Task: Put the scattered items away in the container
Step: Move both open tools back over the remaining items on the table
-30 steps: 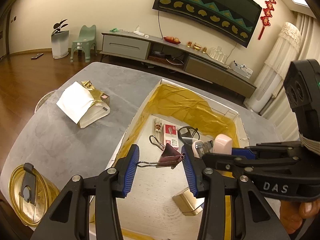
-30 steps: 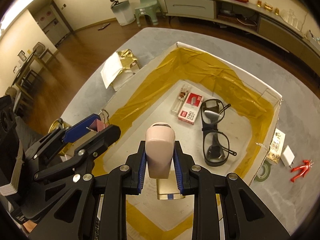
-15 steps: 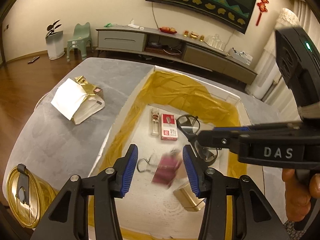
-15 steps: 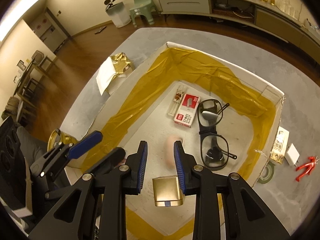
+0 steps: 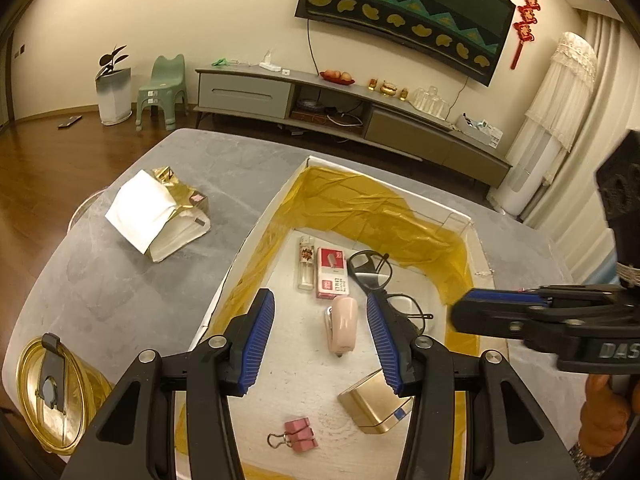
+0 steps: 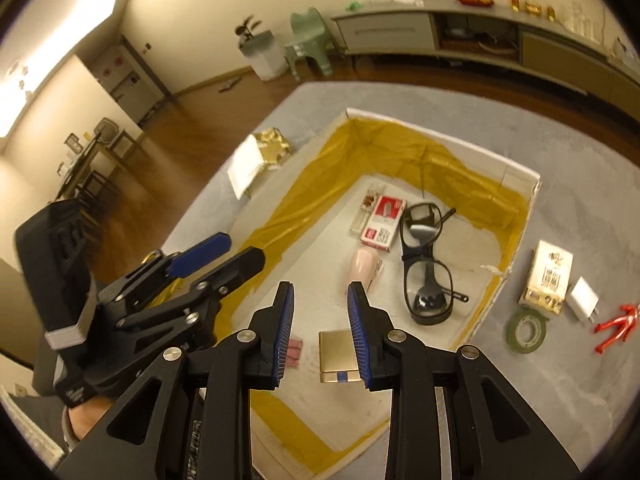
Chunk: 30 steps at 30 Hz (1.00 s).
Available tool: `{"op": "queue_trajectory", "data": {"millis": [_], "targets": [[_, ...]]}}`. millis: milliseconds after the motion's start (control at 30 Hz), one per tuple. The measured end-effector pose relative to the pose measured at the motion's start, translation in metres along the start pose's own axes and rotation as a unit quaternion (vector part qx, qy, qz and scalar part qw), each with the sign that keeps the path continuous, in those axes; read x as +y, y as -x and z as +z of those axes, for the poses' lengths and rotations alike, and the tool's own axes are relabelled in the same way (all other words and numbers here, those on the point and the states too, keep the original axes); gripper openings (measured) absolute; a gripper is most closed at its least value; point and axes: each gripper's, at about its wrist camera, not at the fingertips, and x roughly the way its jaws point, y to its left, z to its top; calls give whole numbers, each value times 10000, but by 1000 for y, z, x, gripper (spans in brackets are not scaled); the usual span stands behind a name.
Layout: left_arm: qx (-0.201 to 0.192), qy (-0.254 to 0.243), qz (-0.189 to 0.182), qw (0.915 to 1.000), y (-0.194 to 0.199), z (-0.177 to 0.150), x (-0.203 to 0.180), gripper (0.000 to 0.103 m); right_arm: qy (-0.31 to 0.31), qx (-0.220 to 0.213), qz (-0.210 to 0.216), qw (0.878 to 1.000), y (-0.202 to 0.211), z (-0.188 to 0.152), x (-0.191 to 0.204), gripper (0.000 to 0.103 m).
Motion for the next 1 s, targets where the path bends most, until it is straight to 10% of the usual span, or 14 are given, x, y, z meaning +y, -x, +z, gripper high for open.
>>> {"op": "queue_trajectory", "data": {"millis": [1000], "targets": [[-301,-921,141,9952,20,-4,-80,50,1517,-1423,1271,9698,95,-56,12,32]]}}
